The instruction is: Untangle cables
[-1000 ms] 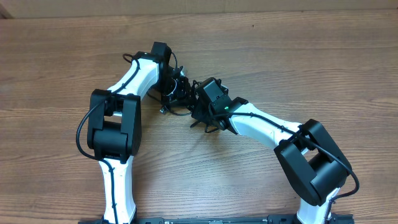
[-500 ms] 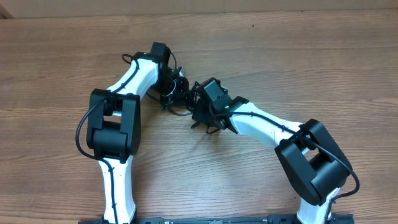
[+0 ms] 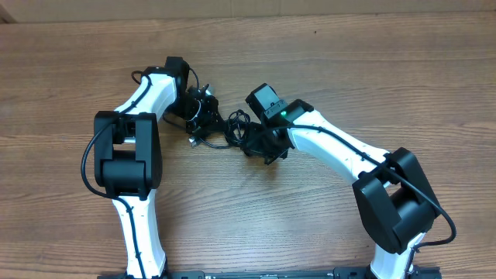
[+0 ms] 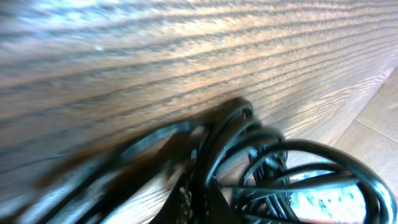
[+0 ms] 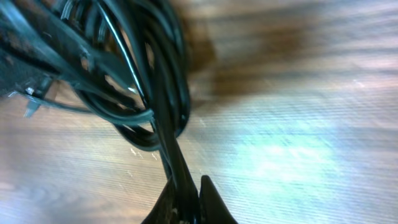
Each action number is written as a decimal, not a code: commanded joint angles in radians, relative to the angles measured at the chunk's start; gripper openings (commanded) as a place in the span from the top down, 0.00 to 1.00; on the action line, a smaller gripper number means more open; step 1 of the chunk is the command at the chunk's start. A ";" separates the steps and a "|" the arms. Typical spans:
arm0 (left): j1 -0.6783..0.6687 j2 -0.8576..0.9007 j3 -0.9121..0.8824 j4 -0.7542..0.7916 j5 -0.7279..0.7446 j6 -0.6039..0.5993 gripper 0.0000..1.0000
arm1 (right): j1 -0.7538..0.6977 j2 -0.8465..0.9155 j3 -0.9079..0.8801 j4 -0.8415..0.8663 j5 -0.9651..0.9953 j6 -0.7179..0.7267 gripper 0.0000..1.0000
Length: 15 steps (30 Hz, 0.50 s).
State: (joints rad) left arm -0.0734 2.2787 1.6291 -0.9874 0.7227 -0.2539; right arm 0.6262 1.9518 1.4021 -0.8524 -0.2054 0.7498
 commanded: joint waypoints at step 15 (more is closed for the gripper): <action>0.111 0.025 0.002 0.008 -0.105 0.023 0.96 | -0.060 -0.014 0.241 -0.362 0.171 -0.264 0.96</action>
State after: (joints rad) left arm -0.0456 2.2787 1.6291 -0.9981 0.7681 -0.2520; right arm 0.5838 1.9553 1.6268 -1.1702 -0.1078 0.5732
